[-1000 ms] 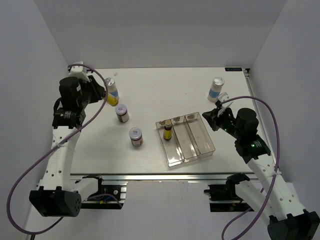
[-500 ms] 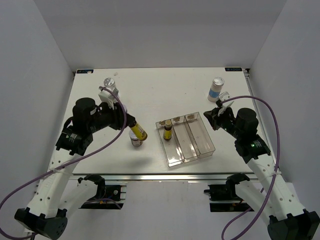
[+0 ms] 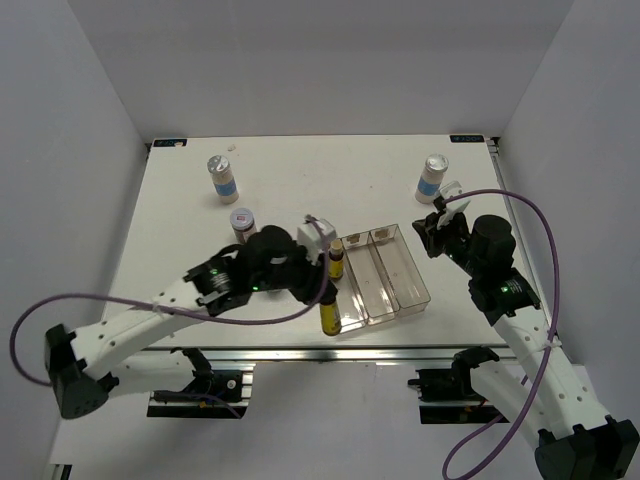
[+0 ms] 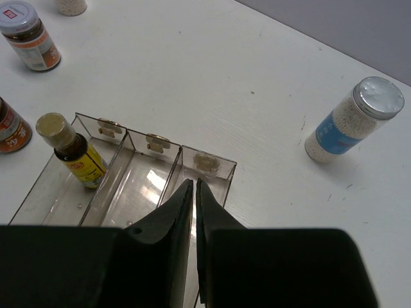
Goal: Organize the condiment bottles
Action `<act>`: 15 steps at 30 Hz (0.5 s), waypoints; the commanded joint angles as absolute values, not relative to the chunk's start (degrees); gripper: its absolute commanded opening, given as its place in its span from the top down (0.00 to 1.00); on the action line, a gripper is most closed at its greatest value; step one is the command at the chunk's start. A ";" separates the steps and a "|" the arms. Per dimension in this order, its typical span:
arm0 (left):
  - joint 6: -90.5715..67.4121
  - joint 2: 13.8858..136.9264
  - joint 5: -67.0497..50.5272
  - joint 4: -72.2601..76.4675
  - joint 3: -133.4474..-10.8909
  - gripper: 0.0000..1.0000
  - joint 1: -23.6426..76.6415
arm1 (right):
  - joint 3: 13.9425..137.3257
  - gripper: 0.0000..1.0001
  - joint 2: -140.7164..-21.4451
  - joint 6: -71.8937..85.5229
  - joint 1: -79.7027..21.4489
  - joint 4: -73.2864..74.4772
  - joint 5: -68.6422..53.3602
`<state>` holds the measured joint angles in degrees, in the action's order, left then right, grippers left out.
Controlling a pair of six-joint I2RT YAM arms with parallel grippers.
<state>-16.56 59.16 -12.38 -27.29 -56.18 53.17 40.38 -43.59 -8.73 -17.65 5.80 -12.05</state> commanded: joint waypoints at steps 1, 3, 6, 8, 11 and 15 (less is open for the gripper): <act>-15.91 65.01 2.00 -22.25 -61.16 1.00 59.23 | 40.52 0.89 -43.33 -8.70 -17.23 3.25 -10.28; -15.65 67.31 5.53 -21.19 -62.13 1.00 60.46 | 40.43 0.89 -43.16 -8.70 -17.05 3.25 -10.28; -14.86 70.48 8.51 -19.25 -63.45 1.00 60.64 | 40.34 0.89 -42.72 -8.79 -16.79 3.25 -10.37; -14.42 72.33 9.66 -18.46 -64.51 1.00 60.64 | 40.34 0.89 -42.71 -8.70 -16.87 3.25 -10.63; -13.80 74.53 11.43 -17.49 -65.91 1.00 60.64 | 40.43 0.89 -42.63 -8.70 -16.79 3.34 -11.07; -13.36 76.64 13.09 -16.44 -66.53 1.00 60.64 | 40.34 0.89 -42.28 -8.70 -16.79 3.43 -11.60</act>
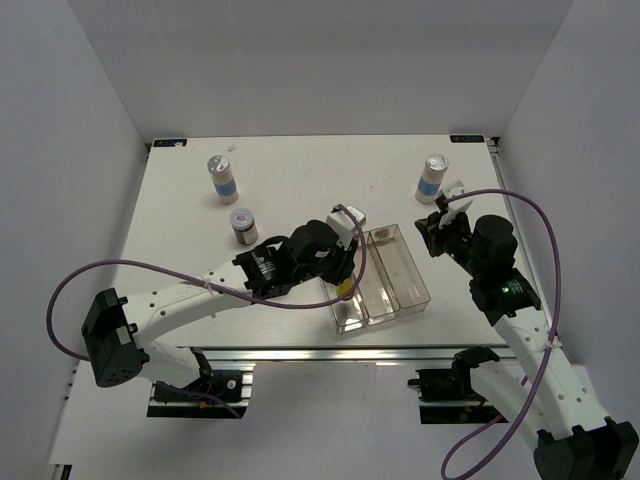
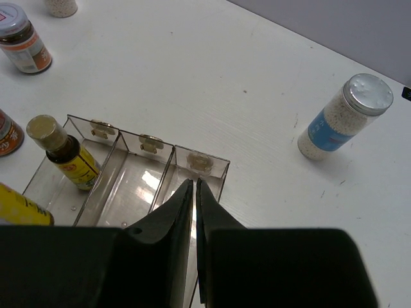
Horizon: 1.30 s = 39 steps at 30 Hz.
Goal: Organize the condiment bottles
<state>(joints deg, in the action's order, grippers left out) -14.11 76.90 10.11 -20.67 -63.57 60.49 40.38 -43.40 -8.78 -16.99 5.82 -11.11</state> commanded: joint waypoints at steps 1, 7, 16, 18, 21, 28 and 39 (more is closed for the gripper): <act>-13.36 77.08 13.36 -15.74 -66.45 1.00 60.64 | 40.43 0.89 -42.10 -8.70 -16.79 3.43 -11.69; -13.18 80.42 13.45 -12.92 -63.46 1.00 60.64 | 40.34 0.89 -41.57 -8.70 -16.79 3.43 -11.60; -12.57 82.44 15.20 -11.43 -61.09 1.00 60.64 | 40.34 0.88 -41.48 -8.61 -16.79 3.52 -11.51; -12.57 82.53 15.29 -11.16 -60.56 1.00 60.64 | 40.43 0.88 -41.40 -8.70 -16.79 3.43 -11.43; -12.74 82.71 15.12 -11.07 -59.86 0.78 60.73 | 40.34 0.88 -41.57 -8.70 -16.79 3.43 -11.43; -12.74 81.13 14.77 -11.78 -58.71 0.25 61.35 | 40.25 0.86 -42.01 -8.70 -16.79 3.34 -11.34; -12.30 70.33 18.54 -20.64 -64.24 0.21 64.42 | 42.35 0.12 -43.23 -10.02 -16.79 3.25 -9.67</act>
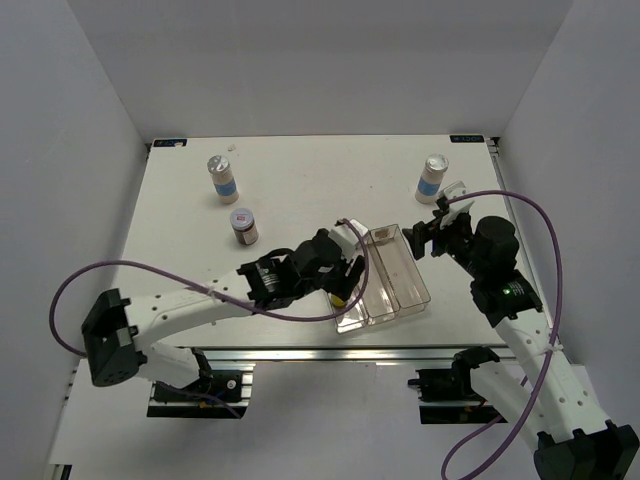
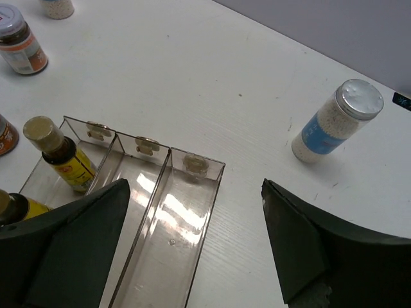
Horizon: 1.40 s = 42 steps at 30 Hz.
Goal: Organize the condiment bottles
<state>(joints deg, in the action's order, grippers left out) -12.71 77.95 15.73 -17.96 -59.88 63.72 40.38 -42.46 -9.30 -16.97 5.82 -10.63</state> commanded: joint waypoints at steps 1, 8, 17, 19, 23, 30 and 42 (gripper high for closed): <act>-12.30 66.31 20.02 -21.18 -64.68 0.22 64.42 | 43.41 0.11 -44.11 -10.11 -16.79 3.43 -9.49; -10.90 48.90 38.57 -24.69 -60.48 0.25 64.07 | 60.36 0.11 -64.54 -6.08 -16.09 10.27 -2.22; -10.28 41.57 54.84 -27.77 -47.55 0.08 63.11 | 77.34 0.11 -88.58 0.80 -8.71 18.11 7.02; -10.89 42.44 54.67 -29.69 -47.90 0.08 63.02 | 77.87 0.11 -91.47 0.26 -8.18 17.49 8.17; -10.90 43.59 54.50 -29.88 -47.38 0.07 63.02 | 79.80 0.11 -96.49 -2.63 -6.77 17.31 7.22; -11.69 42.37 53.78 -30.50 -45.97 0.06 62.93 | 89.90 0.11 -108.96 -4.66 -6.59 17.58 8.87; -12.13 41.22 55.11 -31.03 -45.53 0.06 62.75 | 100.29 0.32 -116.90 -1.76 -5.54 16.97 8.70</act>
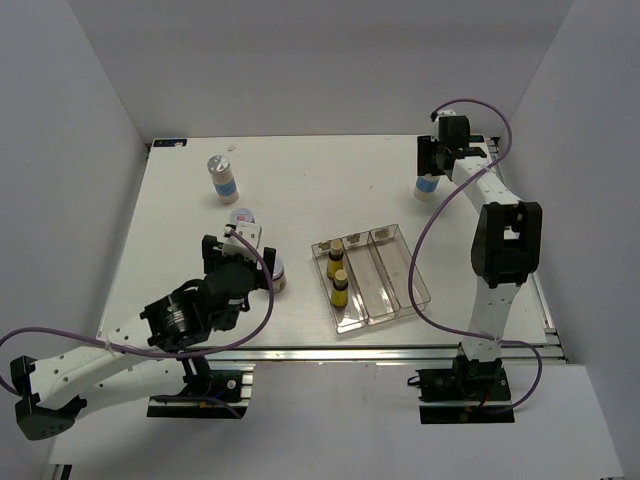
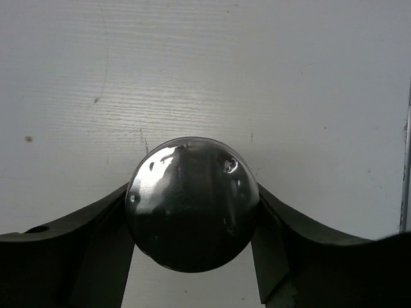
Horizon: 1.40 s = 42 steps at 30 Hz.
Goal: Organize the condiment bottles
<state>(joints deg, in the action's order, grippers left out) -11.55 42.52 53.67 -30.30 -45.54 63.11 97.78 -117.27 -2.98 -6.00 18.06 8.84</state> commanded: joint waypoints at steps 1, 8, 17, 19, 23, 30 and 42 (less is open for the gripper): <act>-12.04 41.13 55.02 -30.85 -45.44 0.06 62.67 | 99.33 0.37 -116.63 -1.76 -5.54 16.70 8.27; -11.95 40.43 54.93 -30.41 -45.18 0.06 62.31 | 93.52 0.98 -109.96 -6.15 -5.27 13.88 -0.05; -11.69 40.78 53.97 -29.80 -45.00 0.06 61.52 | 85.87 1.00 -91.24 -15.38 -5.54 15.99 -26.34; -11.69 40.96 53.79 -29.62 -45.00 0.05 61.26 | 84.38 1.00 -88.86 -15.91 -5.80 17.04 -29.33; -11.69 41.13 53.61 -29.53 -44.91 0.05 60.91 | 82.18 1.00 -86.57 -17.92 -6.76 21.25 -37.75; -11.60 41.92 53.09 -29.35 -44.74 0.05 60.29 | 78.14 1.00 -85.44 -25.31 -15.20 29.62 -38.68; -11.43 41.75 52.74 -29.09 -44.65 0.05 60.03 | 73.83 1.00 -87.54 -25.93 -19.60 31.03 -33.66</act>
<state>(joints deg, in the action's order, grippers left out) -11.51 42.22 53.25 -29.95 -44.69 60.42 74.22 -86.87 -24.86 -19.25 32.60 -33.74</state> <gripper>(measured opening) 0.950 0.671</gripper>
